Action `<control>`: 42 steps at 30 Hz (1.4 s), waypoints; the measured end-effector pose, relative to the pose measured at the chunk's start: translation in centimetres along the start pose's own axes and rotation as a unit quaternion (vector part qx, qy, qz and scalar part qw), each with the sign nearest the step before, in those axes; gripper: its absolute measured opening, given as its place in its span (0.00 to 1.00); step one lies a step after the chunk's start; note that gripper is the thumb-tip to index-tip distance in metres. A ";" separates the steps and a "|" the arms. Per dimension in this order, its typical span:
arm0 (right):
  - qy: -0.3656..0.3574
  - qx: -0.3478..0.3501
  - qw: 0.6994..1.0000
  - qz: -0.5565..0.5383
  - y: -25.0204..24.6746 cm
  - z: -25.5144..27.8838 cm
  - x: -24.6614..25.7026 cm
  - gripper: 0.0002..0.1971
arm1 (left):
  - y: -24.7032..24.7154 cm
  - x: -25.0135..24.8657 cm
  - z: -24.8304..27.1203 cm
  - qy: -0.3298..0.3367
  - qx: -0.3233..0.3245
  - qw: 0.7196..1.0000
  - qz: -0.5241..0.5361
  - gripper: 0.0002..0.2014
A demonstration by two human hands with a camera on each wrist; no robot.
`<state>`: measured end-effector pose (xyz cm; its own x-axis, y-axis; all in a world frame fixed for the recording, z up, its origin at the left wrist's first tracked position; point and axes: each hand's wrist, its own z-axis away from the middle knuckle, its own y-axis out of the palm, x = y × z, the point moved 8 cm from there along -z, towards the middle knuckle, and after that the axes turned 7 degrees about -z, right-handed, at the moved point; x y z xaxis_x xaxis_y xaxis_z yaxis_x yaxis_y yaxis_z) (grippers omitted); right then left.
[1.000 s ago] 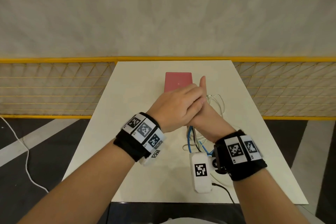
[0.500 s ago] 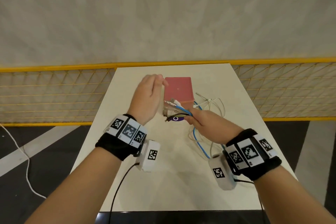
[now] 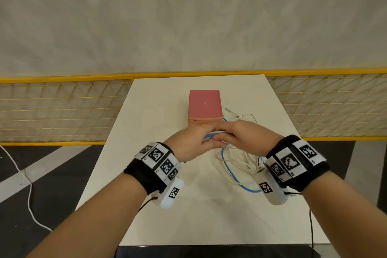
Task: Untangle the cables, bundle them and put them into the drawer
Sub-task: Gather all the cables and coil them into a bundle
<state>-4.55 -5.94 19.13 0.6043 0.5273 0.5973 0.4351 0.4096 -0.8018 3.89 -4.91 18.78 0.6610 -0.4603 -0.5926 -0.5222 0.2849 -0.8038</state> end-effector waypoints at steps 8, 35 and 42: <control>0.026 -0.110 0.985 -0.130 -1.5 1.3 -2.9 0.08 | -4.2 3.7 0.3 -0.065 -0.191 0.974 0.106 0.13; 0.010 -0.105 0.976 -0.193 3.0 -0.1 0.2 0.09 | -5.3 4.5 0.9 -0.141 -0.373 0.791 0.464 0.19; 0.084 -0.068 0.967 -0.233 3.6 0.2 -3.7 0.19 | -6.0 4.1 0.7 -0.073 -0.324 0.790 0.516 0.15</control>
<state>-5.30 -6.28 14.08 0.4171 0.1765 0.8916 0.7627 0.4656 -0.4490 10.08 -7.93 21.13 -0.2656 -0.1502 -0.9523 -0.9583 -0.0667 0.2778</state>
